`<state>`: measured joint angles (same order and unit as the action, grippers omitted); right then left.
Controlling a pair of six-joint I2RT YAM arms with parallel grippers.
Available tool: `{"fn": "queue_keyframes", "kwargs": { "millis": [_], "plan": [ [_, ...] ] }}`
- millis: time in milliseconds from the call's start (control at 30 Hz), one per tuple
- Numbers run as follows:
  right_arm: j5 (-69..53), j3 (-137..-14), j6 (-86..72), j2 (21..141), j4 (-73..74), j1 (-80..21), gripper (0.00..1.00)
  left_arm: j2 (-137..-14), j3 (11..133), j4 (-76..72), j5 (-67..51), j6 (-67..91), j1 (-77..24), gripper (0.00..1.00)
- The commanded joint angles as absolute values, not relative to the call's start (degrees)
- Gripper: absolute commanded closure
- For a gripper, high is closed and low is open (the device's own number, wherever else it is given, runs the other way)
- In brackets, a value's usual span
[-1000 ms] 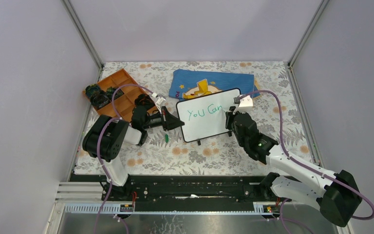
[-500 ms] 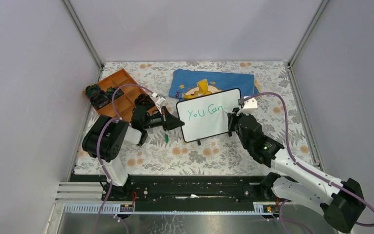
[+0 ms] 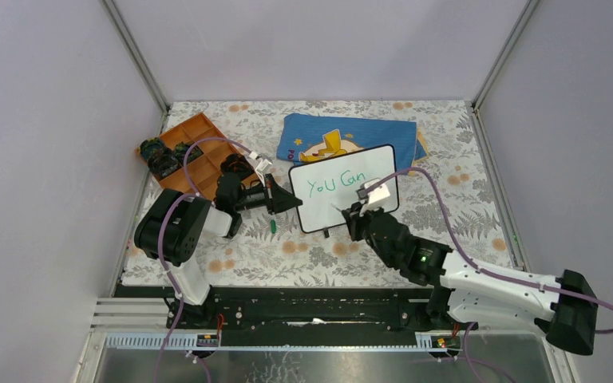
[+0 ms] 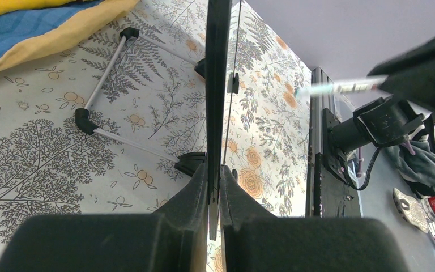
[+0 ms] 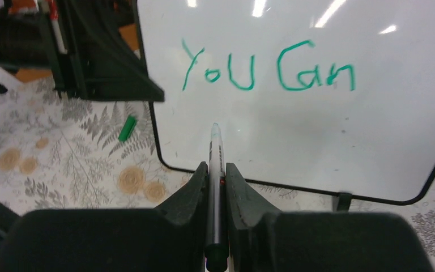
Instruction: Write a sentence on the whiteboard
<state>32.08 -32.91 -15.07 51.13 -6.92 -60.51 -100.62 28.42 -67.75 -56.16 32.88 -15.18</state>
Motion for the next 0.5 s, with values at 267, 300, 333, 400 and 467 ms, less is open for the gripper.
{"fn": "queue_keyframes", "kwargs": {
  "millis": [267, 300, 333, 400, 467],
  "plan": [
    [36.93, -33.13, -13.40, 62.05, -17.96, -67.53, 1.00, -101.15, 28.30, -61.66, -56.16, 30.76, -16.15, 1.00],
    [37.11, -33.04, -13.36, 62.64, -19.00, -67.65, 1.00, -101.16, 28.30, -61.62, -56.10, 30.73, -16.17, 1.00],
    [37.25, -32.99, -13.25, 63.19, -20.04, -67.66, 1.00, -101.15, 28.30, -61.61, -56.14, 30.71, -16.15, 1.00],
    [37.65, -33.50, -13.25, 64.71, -20.77, -67.67, 1.00, -101.23, 28.38, -61.57, -56.16, 30.73, -16.17, 1.00],
    [38.53, -34.13, -13.25, 66.30, -21.56, -67.72, 1.00, -101.33, 28.39, -61.57, -56.10, 30.70, -16.17, 1.00]
  ]
}}
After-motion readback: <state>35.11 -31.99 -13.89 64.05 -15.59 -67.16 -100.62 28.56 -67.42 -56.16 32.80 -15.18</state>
